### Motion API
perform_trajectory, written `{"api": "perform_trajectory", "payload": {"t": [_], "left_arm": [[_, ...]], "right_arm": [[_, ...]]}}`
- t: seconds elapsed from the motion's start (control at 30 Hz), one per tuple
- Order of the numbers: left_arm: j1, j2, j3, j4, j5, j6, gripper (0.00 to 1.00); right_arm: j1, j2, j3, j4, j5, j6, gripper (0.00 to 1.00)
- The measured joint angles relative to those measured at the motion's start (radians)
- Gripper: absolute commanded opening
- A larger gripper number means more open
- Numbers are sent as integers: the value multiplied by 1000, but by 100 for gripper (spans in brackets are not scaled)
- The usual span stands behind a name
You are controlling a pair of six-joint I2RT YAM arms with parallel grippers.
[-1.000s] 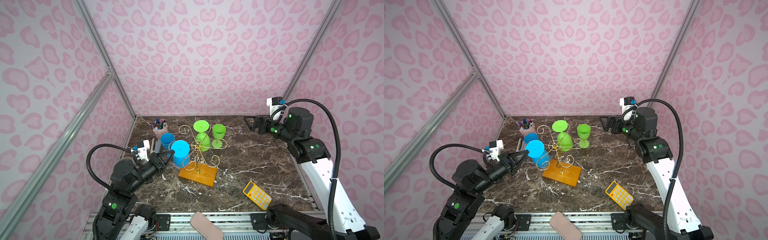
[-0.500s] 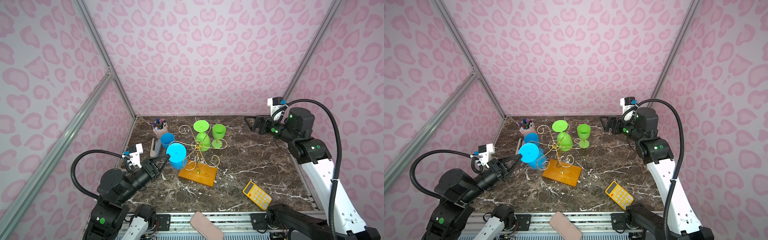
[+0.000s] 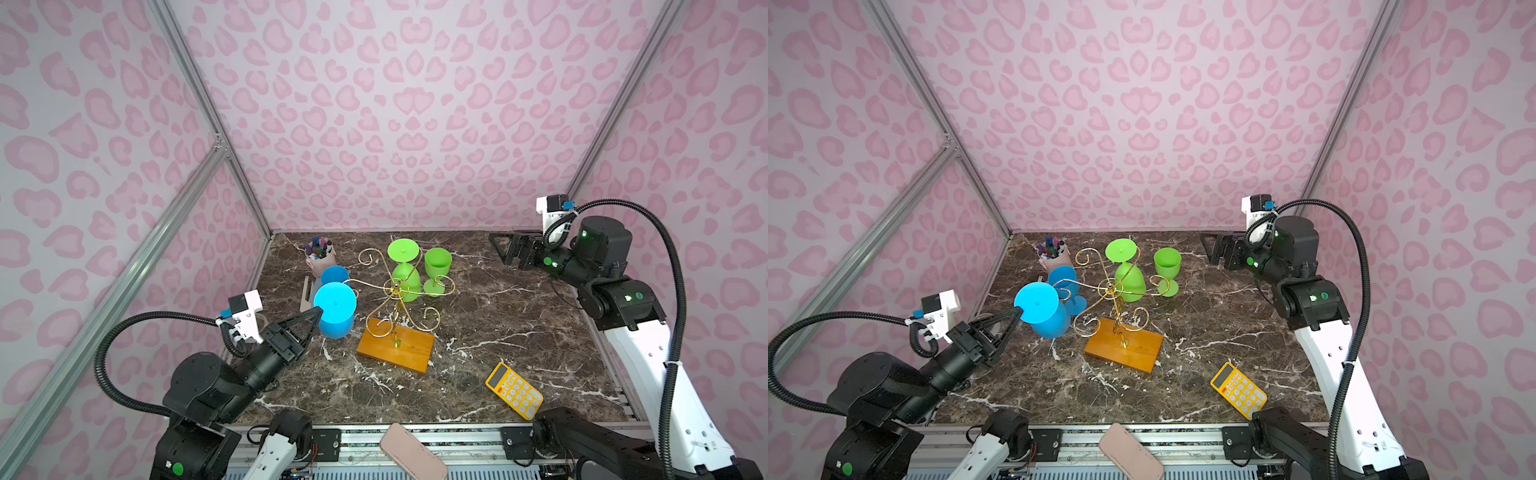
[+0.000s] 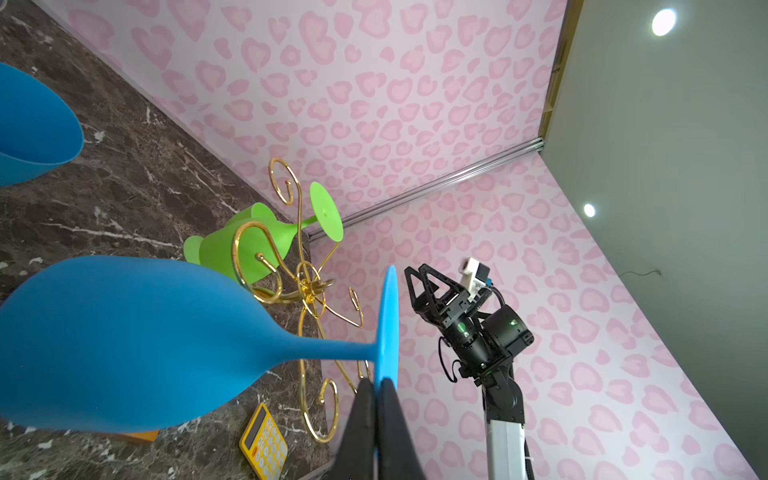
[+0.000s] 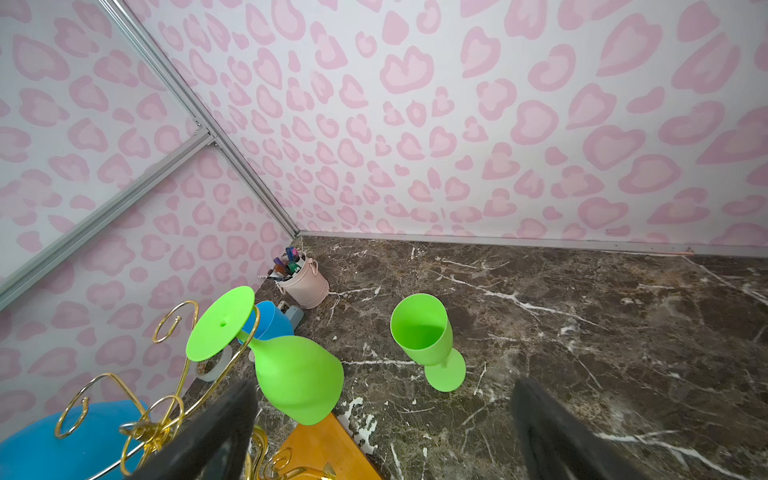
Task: Take the wine glass off the wine glass rack
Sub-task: Pick up the wine glass from the wine glass rack.
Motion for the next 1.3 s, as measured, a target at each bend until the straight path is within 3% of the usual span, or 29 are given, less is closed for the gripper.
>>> {"api": "perform_trajectory", "payload": {"t": [0.2, 0.53, 0.97, 1.3], "left_arm": [[0, 26, 101, -9, 40, 7, 4], [0, -30, 34, -32, 46, -21, 3], [0, -10, 113, -43, 106, -35, 3], [0, -70, 145, -68, 96, -47, 4]], "right_arm": [[-3, 0, 0, 0, -2, 0, 97], [-5, 2, -8, 3, -12, 0, 97], [-5, 2, -7, 3, -22, 1, 97], [-5, -2, -11, 4, -35, 10, 97]]}}
